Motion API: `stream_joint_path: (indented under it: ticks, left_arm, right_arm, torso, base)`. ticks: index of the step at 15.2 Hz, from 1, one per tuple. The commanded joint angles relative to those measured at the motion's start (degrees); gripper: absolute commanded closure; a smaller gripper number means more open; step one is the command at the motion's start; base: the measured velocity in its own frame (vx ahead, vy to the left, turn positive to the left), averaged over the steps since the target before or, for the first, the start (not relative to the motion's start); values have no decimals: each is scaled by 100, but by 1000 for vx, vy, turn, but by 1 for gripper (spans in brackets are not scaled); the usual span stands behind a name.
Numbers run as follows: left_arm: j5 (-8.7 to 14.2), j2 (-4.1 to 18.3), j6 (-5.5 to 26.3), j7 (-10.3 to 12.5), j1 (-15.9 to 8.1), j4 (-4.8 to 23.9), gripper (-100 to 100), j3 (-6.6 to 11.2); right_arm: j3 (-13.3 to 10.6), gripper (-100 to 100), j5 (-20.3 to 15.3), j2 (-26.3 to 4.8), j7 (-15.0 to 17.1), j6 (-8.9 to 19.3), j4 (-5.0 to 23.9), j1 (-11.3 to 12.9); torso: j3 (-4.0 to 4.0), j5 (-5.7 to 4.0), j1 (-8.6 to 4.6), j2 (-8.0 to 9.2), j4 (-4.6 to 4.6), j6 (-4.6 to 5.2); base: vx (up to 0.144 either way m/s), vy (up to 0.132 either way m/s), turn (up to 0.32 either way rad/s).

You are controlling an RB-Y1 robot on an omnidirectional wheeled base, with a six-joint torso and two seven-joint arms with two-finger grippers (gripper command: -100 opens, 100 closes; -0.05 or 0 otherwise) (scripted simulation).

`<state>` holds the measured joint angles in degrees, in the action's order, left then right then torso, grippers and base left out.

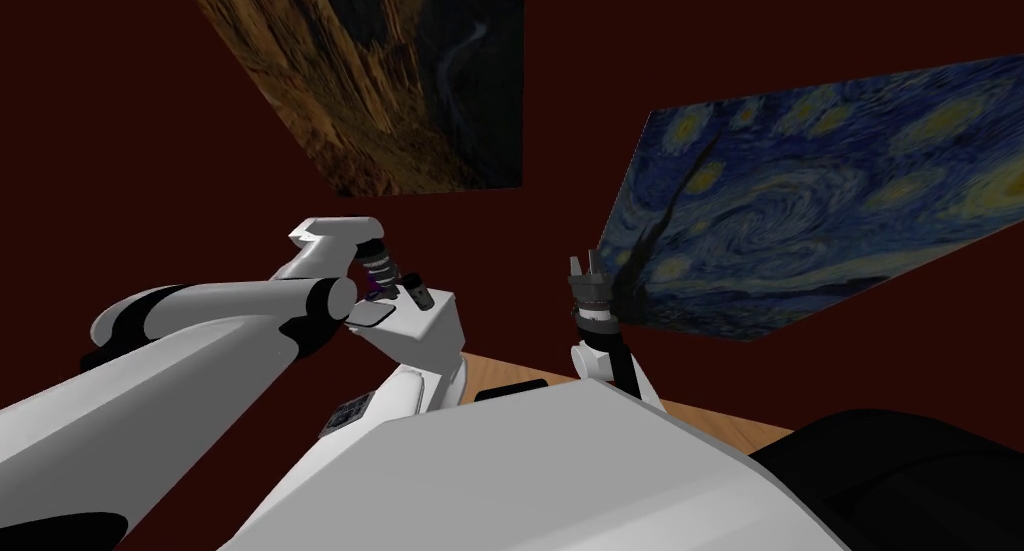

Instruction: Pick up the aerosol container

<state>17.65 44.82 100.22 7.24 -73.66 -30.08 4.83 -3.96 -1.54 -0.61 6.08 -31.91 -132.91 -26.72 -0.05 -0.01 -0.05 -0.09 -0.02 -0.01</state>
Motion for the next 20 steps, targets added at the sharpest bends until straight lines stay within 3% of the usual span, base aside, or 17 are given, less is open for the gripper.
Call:
stream_joint_path:
  ticks: [1, 4, 7, 9, 11, 14, 16, 17, 20]
  left_arm:
    - [36, 28, 286, 12, -93, 67, -100, 11]
    - [102, 88, 721, 21, -349, 307, -100, 21]
    - [102, 88, 816, 21, -349, 307, -100, 21]
    - [141, 116, 1186, 27, -499, 438, -100, 29]
    - [150, 120, 1307, 28, -529, 462, -100, 31]
    - [156, 34, 993, 18, -314, 442, -100, 78]
    - [159, 37, 1069, 36, -325, 395, -100, 77]
    - [157, 28, 1033, 36, -323, 417, 100, 77]
    - [157, 26, 1036, 29, -321, 417, 100, 74]
  right_arm:
    - [0, 0, 0, 0, 0, 0, 0, 0]
    - [0, 0, 0, 0, 0, 0, 0, 0]
    - [0, 0, 0, 0, 0, 0, 0, 0]
    - [0, 0, 0, 0, 0, 0, 0, 0]
    - [0, 0, 0, 0, 0, 0, 0, 0]
    - [0, 0, 0, 0, 0, 0, 0, 0]
    - [0, 0, 0, 0, 0, 0, 0, 0]
    - [0, 0, 0, 0, 0, 0, 0, 0]
    - [0, 0, 0, 0, 0, 0, 0, 0]
  torso:
    - [0, 0, 0, 0, 0, 0]
    - [-4, 0, -2, -6, -2, 0]
    - [-4, 1, 0, -6, -3, 0]
    - [-2, 1, 2, -2, -1, 0]
    - [-6, 1, 3, -10, -3, 0]
    - [-2, 4, 5, -1, -3, 0]
    - [7, 4, 5, 15, 1, -1]
    - [9, 3, 5, 16, 3, -1]
    - [7, 4, 5, 12, 3, -3]
  base:
    - [33, -5, -24]
    - [45, -10, -24]
    - [31, -5, -8]
    - [38, -3, -31]
    - [59, 4, -25]
    - [2, 0, 11]
    - [-27, -3, 10]
    - [-6, -1, -1]
    - [0, 0, 0]
